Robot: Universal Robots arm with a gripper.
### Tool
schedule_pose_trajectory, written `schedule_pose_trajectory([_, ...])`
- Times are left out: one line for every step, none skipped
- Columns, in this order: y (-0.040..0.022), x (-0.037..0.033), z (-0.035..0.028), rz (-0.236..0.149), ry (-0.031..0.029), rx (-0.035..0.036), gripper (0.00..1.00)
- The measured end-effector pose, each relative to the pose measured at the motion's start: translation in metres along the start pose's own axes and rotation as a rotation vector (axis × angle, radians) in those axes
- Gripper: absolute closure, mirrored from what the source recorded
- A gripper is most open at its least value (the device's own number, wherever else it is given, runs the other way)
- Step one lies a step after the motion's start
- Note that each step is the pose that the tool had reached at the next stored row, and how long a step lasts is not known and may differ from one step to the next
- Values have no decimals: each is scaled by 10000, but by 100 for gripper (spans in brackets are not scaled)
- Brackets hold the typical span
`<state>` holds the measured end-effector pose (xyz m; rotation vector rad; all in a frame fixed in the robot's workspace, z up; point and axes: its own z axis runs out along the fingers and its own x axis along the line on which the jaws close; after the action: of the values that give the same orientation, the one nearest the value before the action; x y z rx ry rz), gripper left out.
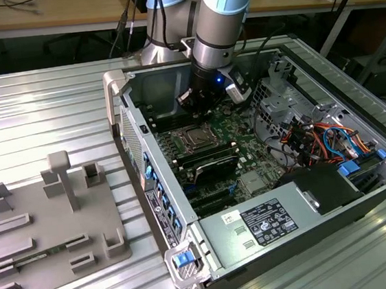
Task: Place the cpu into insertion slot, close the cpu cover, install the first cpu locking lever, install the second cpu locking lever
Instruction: 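Install the first cpu locking lever, then install the second cpu locking lever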
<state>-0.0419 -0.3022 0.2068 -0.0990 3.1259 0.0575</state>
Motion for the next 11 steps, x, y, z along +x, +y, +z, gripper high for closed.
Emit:
schedule_pose_trajectory([-1, 0, -1, 0, 2, 2, 89])
schedule_pose_trajectory([-2, 1, -1, 1, 1, 2, 89])
schedule_pose_trajectory([-2, 1, -1, 1, 2, 3, 89])
schedule_pose_trajectory([-2, 1, -1, 0, 2, 2, 89])
schedule_pose_trajectory([-2, 0, -1, 0, 1, 2, 89])
schedule_pose_trajectory([-2, 1, -1, 1, 1, 1, 89])
schedule_pose_trajectory([-3, 1, -1, 0, 2, 2, 89])
schedule_pose_trajectory([-3, 1, -1, 0, 2, 2, 89])
schedule_pose_trajectory([-3, 1, -1, 1, 2, 2, 89])
schedule_pose_trajectory([-3, 1, -1, 1, 2, 2, 89])
schedule_pose_trajectory([-3, 1, -1, 0, 1, 2, 89])
